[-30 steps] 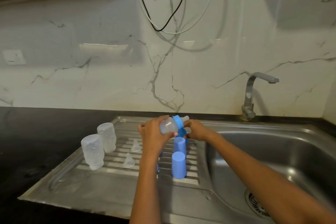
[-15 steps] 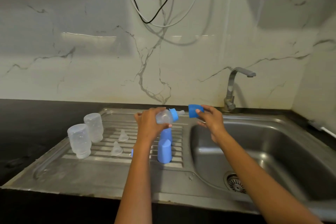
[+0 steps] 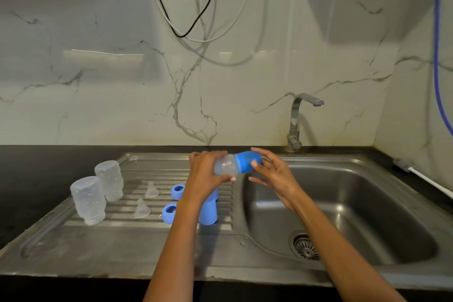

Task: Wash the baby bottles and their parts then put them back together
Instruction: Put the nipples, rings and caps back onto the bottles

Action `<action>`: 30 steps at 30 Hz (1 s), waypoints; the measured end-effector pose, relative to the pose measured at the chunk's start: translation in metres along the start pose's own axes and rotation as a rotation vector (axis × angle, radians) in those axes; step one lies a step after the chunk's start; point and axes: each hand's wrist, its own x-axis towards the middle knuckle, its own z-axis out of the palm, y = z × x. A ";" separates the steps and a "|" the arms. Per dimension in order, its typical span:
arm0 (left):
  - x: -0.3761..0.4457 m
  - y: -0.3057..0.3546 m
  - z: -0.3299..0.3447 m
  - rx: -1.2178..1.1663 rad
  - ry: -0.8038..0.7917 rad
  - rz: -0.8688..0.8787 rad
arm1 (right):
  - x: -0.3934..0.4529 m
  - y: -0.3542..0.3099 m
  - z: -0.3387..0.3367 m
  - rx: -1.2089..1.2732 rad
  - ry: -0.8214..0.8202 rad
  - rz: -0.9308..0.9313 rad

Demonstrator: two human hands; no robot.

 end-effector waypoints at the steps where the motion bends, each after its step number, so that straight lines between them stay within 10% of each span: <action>1: 0.000 0.002 0.000 -0.016 -0.003 0.022 | 0.000 -0.001 -0.002 -0.005 -0.015 -0.001; 23: 0.000 0.013 0.012 -0.196 0.040 -0.016 | 0.010 -0.016 0.003 -0.255 0.159 -0.133; 30: 0.000 0.020 0.011 -0.621 0.058 -0.189 | 0.016 -0.027 0.019 -0.140 0.155 -0.166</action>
